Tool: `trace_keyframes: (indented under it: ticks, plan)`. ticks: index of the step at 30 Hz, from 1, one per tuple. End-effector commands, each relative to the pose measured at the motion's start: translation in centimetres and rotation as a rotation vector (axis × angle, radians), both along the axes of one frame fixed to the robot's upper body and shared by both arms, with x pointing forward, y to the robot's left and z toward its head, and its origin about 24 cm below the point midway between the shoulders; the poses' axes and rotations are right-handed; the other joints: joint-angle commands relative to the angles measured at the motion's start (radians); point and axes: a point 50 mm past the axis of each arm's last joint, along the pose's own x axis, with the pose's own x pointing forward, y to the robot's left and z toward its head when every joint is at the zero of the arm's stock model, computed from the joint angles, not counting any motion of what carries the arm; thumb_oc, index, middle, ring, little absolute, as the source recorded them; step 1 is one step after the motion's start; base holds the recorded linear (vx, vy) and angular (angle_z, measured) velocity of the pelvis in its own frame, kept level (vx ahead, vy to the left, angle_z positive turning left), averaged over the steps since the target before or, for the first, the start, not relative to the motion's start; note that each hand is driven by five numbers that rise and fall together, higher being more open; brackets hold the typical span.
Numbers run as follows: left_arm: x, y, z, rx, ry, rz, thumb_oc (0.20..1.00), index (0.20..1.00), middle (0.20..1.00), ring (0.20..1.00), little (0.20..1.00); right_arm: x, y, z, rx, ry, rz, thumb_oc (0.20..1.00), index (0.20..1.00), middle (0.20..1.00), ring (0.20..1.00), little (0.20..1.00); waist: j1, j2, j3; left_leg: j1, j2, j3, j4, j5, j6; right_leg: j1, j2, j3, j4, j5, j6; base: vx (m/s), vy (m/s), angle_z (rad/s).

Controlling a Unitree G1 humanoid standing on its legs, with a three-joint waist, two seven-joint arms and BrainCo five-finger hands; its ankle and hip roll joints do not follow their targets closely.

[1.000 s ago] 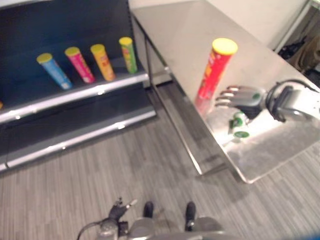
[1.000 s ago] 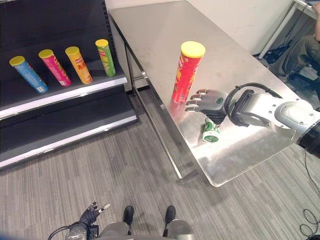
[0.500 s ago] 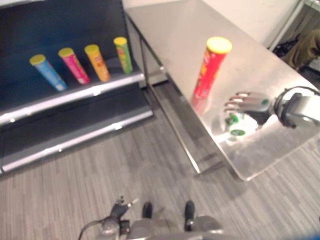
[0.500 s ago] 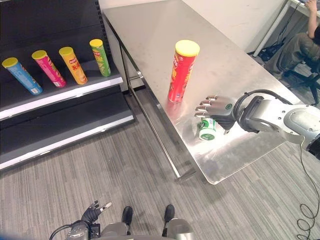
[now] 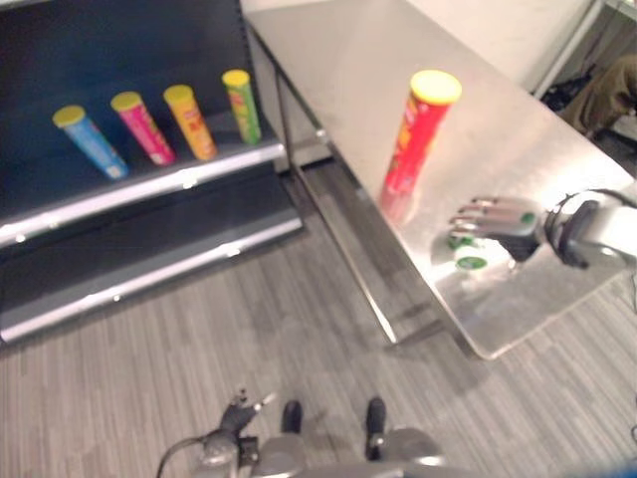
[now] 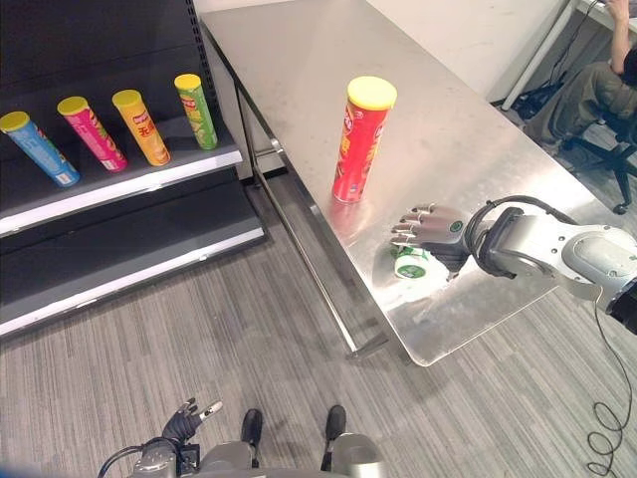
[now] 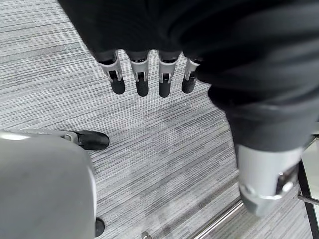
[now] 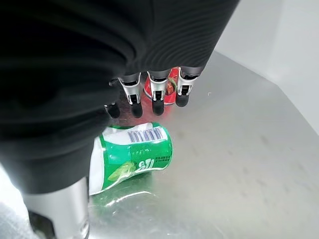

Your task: Put the goods on the table back onto the shelves and tidy them up.

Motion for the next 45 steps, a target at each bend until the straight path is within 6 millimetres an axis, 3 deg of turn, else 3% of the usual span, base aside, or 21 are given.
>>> trace_keyframes:
  ticks: [1, 13, 30, 35, 45]
  plan:
    - [1.6, 1.5, 1.3, 0.053, -0.090, -0.030, 1.000, 1.000, 1.000, 1.000, 1.000, 0.1, 0.1, 1.1, 0.010, -0.073, 0.018, 1.000, 1.000, 1.000, 1.000, 1.000, 0.026, -0.005, 0.001, -0.039, 0.162, 0.057, 0.109, -0.088, -0.108, -0.055, -0.039, 0.021, 0.271, -0.287, 0.045, 0.00, -0.032, 0.01]
    - [1.7, 1.4, 1.4, 0.053, -0.099, -0.035, 1.000, 1.000, 1.000, 1.000, 1.000, 0.1, -0.4, 0.6, 0.019, -0.118, 0.029, 1.000, 1.000, 1.000, 1.000, 1.000, 0.031, 0.005, 0.010, -0.046, 0.172, 0.044, 0.107, -0.076, -0.113, -0.067, -0.030, 0.010, 0.291, -0.302, 0.034, 0.01, -0.027, 0.02]
    - [1.6, 1.1, 1.5, 0.047, -0.108, -0.049, 1.000, 1.000, 1.000, 1.000, 1.000, 1.5, -2.8, -0.4, -0.028, -0.275, 0.016, 1.000, 1.000, 1.000, 1.000, 1.000, 0.049, 0.028, 0.016, -0.053, 0.184, 0.022, 0.097, -0.060, -0.122, -0.068, -0.021, -0.020, 0.300, -0.318, 0.024, 0.00, -0.018, 0.03]
    - [1.5, 0.9, 1.4, 0.045, -0.103, -0.049, 1.000, 1.000, 1.000, 1.000, 1.000, 1.1, -2.5, -0.6, -0.003, -0.278, 0.040, 1.000, 1.000, 1.000, 1.000, 1.000, 0.045, 0.034, 0.015, -0.053, 0.189, 0.020, 0.092, -0.053, -0.125, -0.070, -0.019, -0.025, 0.305, -0.322, 0.020, 0.00, 0.000, 0.00]
    - [1.6, 0.9, 1.4, 0.056, -0.098, -0.040, 1.000, 1.000, 1.000, 1.000, 1.000, 0.4, 0.2, 0.8, 0.123, -0.335, 0.159, 1.000, 1.000, 1.000, 1.000, 1.000, 0.039, 0.033, 0.010, -0.045, 0.198, 0.028, 0.096, -0.059, -0.124, -0.067, -0.012, -0.019, 0.303, -0.321, 0.021, 0.00, 0.000, 0.00]
